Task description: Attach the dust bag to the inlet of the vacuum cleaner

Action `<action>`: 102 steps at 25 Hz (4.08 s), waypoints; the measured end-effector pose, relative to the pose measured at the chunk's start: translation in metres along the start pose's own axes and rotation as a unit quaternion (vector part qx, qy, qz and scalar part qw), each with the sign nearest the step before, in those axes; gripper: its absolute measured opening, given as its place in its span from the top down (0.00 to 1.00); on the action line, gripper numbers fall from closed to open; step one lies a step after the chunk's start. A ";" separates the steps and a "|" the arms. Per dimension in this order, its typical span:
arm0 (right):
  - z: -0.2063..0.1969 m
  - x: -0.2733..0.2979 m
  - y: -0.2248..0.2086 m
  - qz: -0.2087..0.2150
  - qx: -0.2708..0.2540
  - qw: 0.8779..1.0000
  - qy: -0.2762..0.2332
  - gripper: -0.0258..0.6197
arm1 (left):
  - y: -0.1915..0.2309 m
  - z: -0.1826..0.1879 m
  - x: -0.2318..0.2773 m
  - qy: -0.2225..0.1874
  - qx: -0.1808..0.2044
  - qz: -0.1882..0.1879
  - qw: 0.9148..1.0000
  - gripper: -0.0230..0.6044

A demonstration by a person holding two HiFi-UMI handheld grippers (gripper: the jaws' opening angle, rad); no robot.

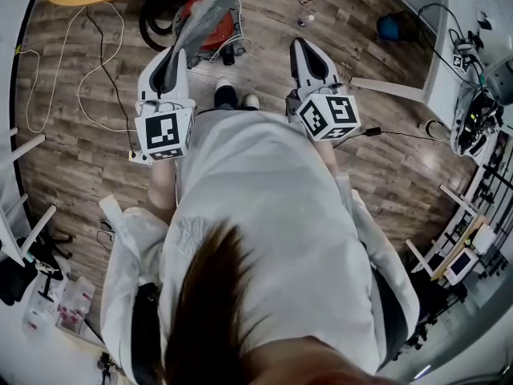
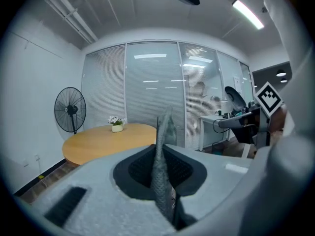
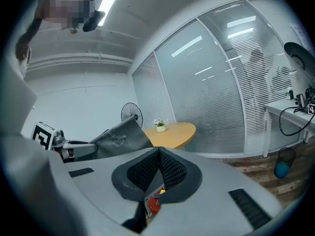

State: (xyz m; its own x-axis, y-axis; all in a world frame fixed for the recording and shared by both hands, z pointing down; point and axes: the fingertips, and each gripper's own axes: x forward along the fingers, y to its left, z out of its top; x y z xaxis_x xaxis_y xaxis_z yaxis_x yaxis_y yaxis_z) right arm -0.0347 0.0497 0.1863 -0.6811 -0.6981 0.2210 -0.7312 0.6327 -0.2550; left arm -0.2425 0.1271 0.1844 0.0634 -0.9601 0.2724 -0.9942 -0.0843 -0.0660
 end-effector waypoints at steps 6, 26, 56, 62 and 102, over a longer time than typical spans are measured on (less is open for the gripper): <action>-0.005 0.014 -0.002 -0.025 0.000 1.000 0.008 0.96 | 0.007 -0.007 0.018 0.014 0.012 -0.035 0.999 0.90; 0.000 0.044 0.004 0.015 -0.001 1.000 0.012 0.96 | -0.003 -0.020 0.016 0.044 0.022 -0.064 0.997 0.90; -0.198 0.052 0.038 0.278 -0.167 0.897 0.300 0.70 | -0.142 -0.217 0.047 0.221 0.078 -0.316 0.919 0.90; -0.263 0.068 0.007 0.297 -0.255 0.854 0.344 0.70 | -0.160 -0.273 0.079 0.242 0.119 -0.325 0.906 0.90; -0.552 0.120 -0.065 0.307 -0.409 0.729 0.456 0.90 | -0.159 -0.547 0.164 0.396 0.151 -0.264 0.867 0.88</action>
State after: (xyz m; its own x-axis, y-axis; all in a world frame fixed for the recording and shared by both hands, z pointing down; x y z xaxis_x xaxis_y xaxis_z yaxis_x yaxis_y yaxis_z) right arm -0.0905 0.1097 0.7489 -0.3595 0.0766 0.9300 0.1969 0.9804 -0.0046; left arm -0.1213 0.1292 0.7643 0.3044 -0.2930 0.9064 -0.7692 -0.6369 0.0524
